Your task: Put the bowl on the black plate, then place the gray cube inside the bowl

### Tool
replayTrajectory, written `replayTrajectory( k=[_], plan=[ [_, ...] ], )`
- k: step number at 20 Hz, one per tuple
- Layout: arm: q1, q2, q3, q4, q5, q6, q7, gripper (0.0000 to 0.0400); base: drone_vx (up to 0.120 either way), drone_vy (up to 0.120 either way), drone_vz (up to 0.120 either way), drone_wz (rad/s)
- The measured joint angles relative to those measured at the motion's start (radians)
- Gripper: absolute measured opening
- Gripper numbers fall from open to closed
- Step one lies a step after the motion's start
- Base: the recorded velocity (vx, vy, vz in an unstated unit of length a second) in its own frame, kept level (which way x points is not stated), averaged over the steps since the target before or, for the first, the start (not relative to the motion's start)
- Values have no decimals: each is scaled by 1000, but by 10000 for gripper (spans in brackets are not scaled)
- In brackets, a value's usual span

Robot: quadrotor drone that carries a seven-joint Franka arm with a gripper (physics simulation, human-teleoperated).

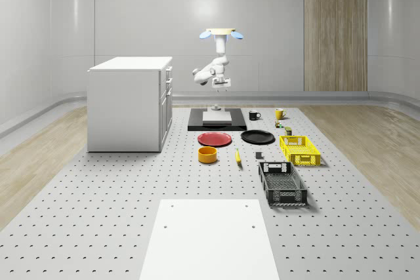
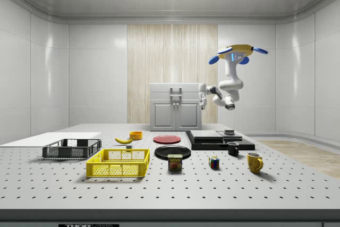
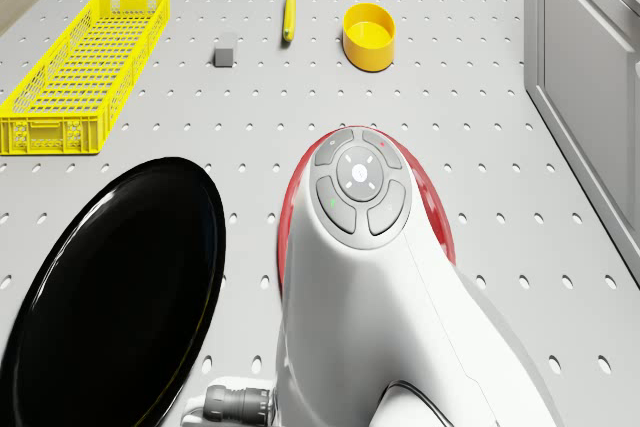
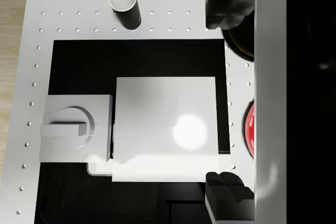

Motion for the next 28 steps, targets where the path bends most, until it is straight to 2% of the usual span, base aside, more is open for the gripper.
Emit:
replayTrajectory(
  k=[5,12,16,23,28],
  plan=[
    [-49,-35,26,-3,-7,-2,34,400,120,0,-120,0],
    [-83,-76,47,-2,5,19,61,400,120,0,-120,0],
    [-94,-98,56,0,15,36,71,400,120,-120,-120,0],
    [-110,-134,69,2,34,67,84,400,120,-23,-11,0],
    [-118,-159,77,4,47,89,93,400,120,0,-120,0]
  ],
)
